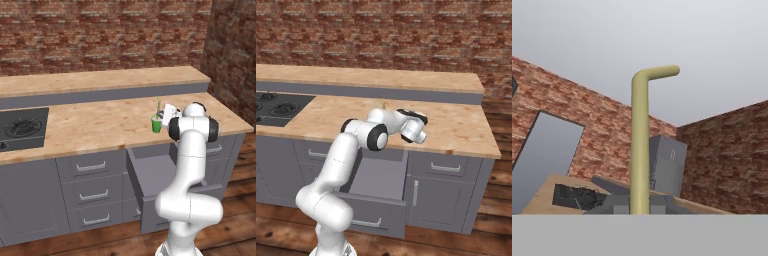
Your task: Pick up the straw from the right drawer and put it inside the smoothie cup.
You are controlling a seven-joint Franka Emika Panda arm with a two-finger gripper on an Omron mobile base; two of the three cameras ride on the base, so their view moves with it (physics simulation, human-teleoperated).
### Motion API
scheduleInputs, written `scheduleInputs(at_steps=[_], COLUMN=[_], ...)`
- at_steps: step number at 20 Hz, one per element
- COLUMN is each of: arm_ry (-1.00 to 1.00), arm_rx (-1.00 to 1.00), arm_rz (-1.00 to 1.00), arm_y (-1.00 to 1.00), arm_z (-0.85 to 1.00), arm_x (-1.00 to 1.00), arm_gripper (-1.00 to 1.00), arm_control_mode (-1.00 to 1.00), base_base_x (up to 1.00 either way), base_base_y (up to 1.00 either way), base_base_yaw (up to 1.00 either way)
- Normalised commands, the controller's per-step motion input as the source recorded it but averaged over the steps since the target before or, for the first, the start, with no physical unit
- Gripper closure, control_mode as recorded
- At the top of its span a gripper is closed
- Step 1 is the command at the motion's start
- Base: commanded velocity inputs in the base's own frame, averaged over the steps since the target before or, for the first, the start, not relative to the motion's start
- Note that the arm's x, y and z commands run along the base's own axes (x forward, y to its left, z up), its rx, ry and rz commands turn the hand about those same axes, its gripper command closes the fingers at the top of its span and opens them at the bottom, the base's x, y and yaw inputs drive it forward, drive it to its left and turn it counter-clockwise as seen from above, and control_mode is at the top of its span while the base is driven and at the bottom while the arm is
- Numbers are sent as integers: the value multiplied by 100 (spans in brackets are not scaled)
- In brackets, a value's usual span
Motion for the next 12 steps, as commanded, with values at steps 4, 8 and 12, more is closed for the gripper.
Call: scheduleInputs(at_steps=[4,8,12], arm_ry=[-9,-10,-9], arm_rx=[1,0,0], arm_rz=[0,0,0], arm_y=[-14,-3,0], arm_z=[0,0,0], arm_x=[0,0,0], arm_gripper=[100,100,-100], arm_control_mode=[-100,-100,-100], base_base_x=[0,0,0], base_base_y=[0,0,0], base_base_yaw=[0,0,0])
